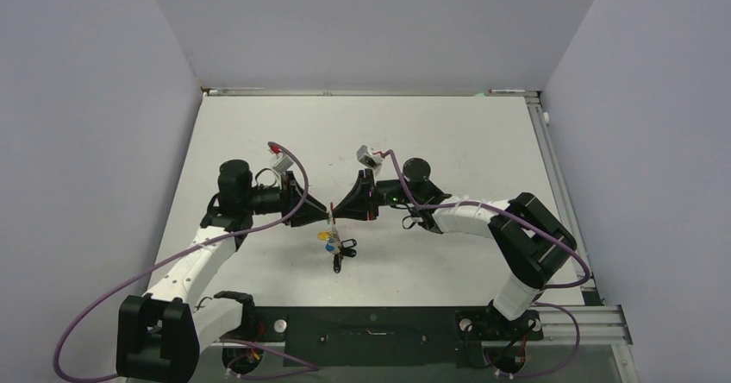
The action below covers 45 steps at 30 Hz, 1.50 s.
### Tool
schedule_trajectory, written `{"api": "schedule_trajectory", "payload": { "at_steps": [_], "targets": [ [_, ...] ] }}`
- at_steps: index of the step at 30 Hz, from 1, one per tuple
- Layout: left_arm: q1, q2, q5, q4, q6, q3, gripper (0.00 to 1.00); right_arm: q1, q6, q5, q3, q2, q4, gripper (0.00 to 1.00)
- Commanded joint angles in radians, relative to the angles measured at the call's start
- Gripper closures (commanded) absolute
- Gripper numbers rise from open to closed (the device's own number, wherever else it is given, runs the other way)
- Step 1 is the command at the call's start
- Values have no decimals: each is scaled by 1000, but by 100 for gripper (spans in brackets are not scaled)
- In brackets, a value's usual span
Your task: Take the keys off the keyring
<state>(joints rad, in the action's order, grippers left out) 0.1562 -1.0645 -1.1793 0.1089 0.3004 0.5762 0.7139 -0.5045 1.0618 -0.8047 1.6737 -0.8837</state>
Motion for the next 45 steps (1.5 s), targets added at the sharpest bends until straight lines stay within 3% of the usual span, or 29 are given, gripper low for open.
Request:
{"api": "schedule_trajectory", "payload": {
  "at_steps": [1, 11, 14, 16, 19, 20, 22, 29, 33, 39, 45],
  "targets": [
    [8, -3, -9, 61, -26, -11, 65, -3, -14, 1, 4, -23, -128, 95],
    [29, -14, -9, 78, -28, -18, 76, -5, -33, 1, 11, -27, -157, 95],
    [29, -15, -14, 77, -27, -15, 86, -5, -35, 0, 12, -25, -157, 95],
    [29, -12, -8, 69, -27, -12, 97, -6, -34, 2, 12, -27, -157, 95],
    [29, -7, 8, 33, -40, 9, 100, -10, -12, 25, 4, -24, -129, 95],
    [29, -6, 10, -8, -66, 18, 100, -9, 8, 45, -11, -20, -97, 94],
    [31, -4, 11, -99, -141, 57, 100, -10, 70, 79, -43, -18, 8, 80],
    [68, 0, 34, -372, -381, 115, 100, 4, 410, 96, -134, -59, 464, 47],
    [119, -12, 57, -491, -497, 158, 100, 26, 554, 88, -183, -60, 620, 45],
    [149, -33, 79, -544, -551, 194, 100, 65, 667, 100, -244, -51, 756, 48],
    [155, -41, 87, -572, -575, 212, 100, 70, 695, 104, -267, -48, 804, 53]
  ]
}}
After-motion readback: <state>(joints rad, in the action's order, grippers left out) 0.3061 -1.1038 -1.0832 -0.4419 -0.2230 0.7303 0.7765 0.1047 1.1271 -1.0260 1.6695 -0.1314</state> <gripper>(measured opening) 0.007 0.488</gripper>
